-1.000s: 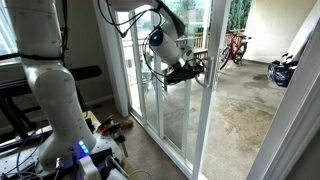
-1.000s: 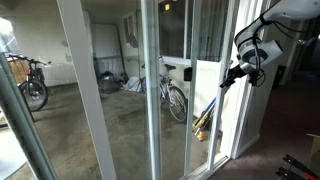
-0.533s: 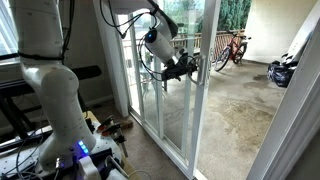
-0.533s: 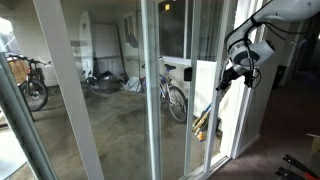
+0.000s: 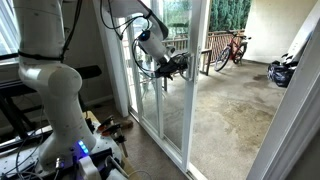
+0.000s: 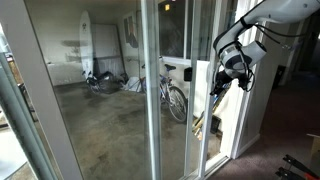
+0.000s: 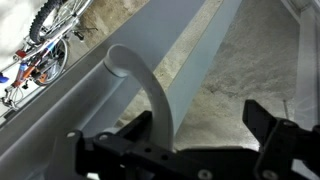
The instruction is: Open the door
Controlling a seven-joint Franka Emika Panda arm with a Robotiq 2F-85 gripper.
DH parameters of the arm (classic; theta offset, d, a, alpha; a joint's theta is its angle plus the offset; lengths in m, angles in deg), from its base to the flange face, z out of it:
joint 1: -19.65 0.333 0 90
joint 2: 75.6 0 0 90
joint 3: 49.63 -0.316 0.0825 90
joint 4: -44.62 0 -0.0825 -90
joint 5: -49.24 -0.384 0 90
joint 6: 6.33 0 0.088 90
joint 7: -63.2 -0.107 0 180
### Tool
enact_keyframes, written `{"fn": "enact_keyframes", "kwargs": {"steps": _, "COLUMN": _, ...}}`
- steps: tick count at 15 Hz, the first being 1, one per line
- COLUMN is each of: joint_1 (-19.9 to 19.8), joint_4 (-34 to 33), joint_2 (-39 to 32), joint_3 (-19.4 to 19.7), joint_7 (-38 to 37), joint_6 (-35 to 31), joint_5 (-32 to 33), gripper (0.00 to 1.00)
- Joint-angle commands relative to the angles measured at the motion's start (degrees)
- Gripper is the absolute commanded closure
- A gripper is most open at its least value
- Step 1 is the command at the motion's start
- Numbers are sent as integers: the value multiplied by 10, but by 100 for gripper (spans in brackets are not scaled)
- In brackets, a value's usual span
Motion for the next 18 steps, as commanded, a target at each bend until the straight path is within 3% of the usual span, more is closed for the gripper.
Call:
{"fn": "enact_keyframes", "kwargs": {"steps": 1, "joint_1": 46, "joint_4": -49, "joint_2": -44, "joint_3": -33, "joint_7": 1, "joint_6": -3, "joint_5": 7, "gripper": 0}}
{"fn": "enact_keyframes", "kwargs": {"steps": 7, "joint_1": 77, "joint_4": -83, "joint_2": -81, "joint_3": -68, "joint_7": -1, "joint_6": -44, "joint_5": 15, "gripper": 0}}
{"fn": "enact_keyframes", "kwargs": {"steps": 8, "joint_1": 40, "joint_4": -66, "joint_2": -80, "joint_3": -128, "joint_7": -100, "joint_6": -58, "joint_5": 114, "gripper": 0}}
{"fn": "enact_keyframes", "kwargs": {"steps": 9, "joint_1": 40, "joint_4": -67, "joint_2": -86, "joint_3": -140, "joint_7": -122, "joint_6": -69, "joint_5": 143, "gripper": 0}}
{"fn": "enact_keyframes", "kwargs": {"steps": 10, "joint_1": 70, "joint_4": -91, "joint_2": -100, "joint_3": -116, "joint_7": -73, "joint_6": -77, "joint_5": 91, "gripper": 0}}
{"fn": "enact_keyframes", "kwargs": {"steps": 14, "joint_1": 87, "joint_4": -78, "joint_2": -95, "joint_3": -143, "joint_7": -92, "joint_6": -77, "joint_5": 103, "gripper": 0}}
{"fn": "enact_keyframes", "kwargs": {"steps": 17, "joint_1": 112, "joint_4": -40, "joint_2": -64, "joint_3": -134, "joint_7": -97, "joint_6": -53, "joint_5": 118, "gripper": 0}}
{"fn": "enact_keyframes", "kwargs": {"steps": 18, "joint_1": 70, "joint_4": -18, "joint_2": -56, "joint_3": -188, "joint_7": -175, "joint_6": -61, "joint_5": 206, "gripper": 0}}
